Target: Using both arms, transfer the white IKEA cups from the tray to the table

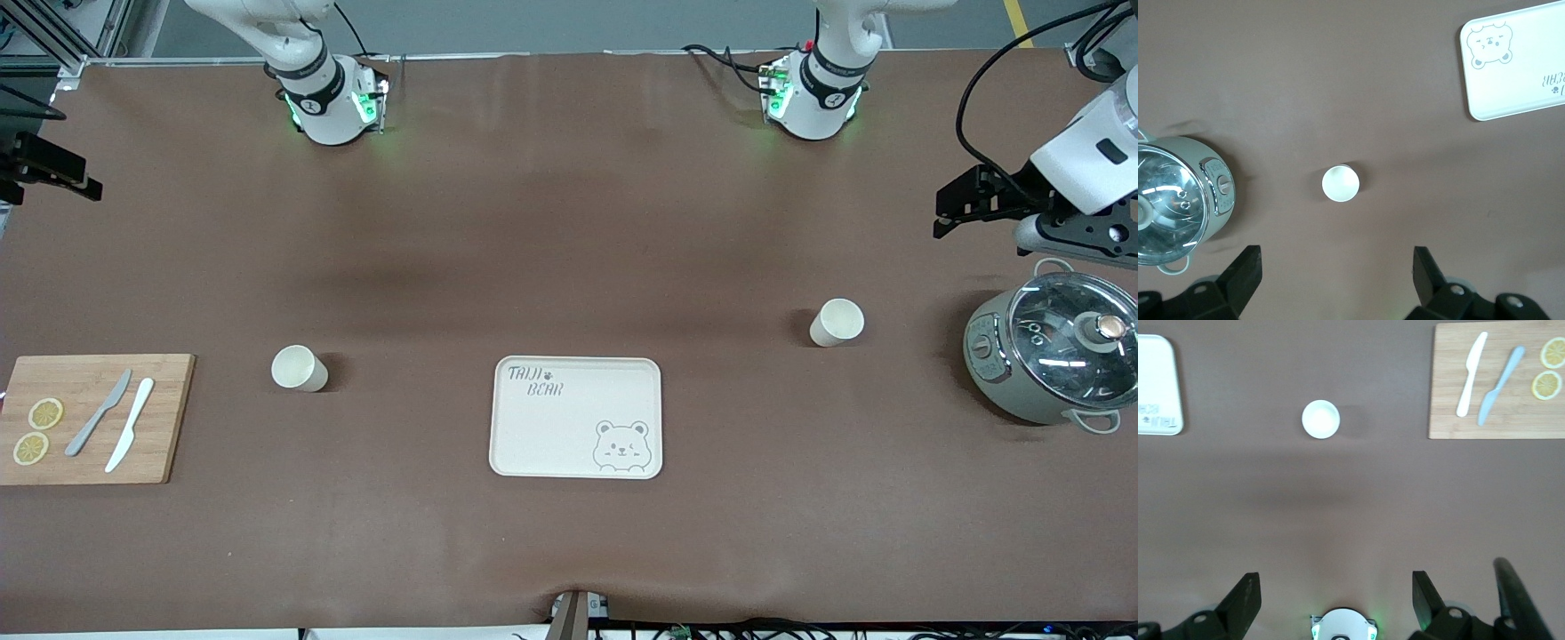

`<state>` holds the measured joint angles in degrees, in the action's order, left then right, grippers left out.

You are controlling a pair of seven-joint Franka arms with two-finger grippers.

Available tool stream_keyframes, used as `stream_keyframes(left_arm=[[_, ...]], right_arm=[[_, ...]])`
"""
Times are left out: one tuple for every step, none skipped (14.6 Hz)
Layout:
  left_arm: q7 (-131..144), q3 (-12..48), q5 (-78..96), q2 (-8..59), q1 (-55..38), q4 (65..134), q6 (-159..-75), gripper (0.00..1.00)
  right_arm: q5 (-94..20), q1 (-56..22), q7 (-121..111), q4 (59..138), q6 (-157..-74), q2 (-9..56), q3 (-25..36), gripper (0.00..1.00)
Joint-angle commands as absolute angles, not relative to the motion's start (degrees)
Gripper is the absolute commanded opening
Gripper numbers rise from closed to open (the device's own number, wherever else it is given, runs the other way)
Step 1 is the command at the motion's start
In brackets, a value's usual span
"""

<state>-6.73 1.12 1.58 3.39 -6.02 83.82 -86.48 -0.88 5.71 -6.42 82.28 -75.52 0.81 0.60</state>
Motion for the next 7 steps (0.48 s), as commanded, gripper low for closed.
stream_keyframes(left_arm=[[-6.77,0.88,1.76,3.69,-6.15,83.32,-86.75,1.00],[-6.85,0.97,1.76,3.87,-6.15,83.32,-86.75,1.00],[-7.03,0.88,1.76,3.78,-6.15,83.32,-86.75,1.00],[-7.03,0.88,1.76,3.78,-6.15,83.23,-86.75,1.00],[-7.21,0.88,1.76,3.69,-6.07,83.23,-86.75,1.00],[-7.29,0.79,1.76,3.60,-5.98,83.23,-86.75,1.00],[-7.29,0.79,1.76,3.60,-5.45,83.23,-86.75,1.00]], right_arm=[[3.94,5.45,-4.75,83.15,-76.46,0.44,-0.18,1.00],[3.87,5.36,-4.75,83.14,-76.55,0.53,-0.18,1.00],[3.95,5.10,-4.83,82.97,-76.90,0.53,-0.26,1.00],[4.22,4.23,-4.83,82.79,-76.82,0.61,-0.18,1.00],[4.48,3.52,-4.83,82.79,-76.82,0.62,-0.18,1.00],[4.40,3.43,-4.49,82.79,-76.99,0.70,-0.18,1.00],[3.70,3.51,-3.70,82.97,-76.99,0.70,0.00,1.00]])
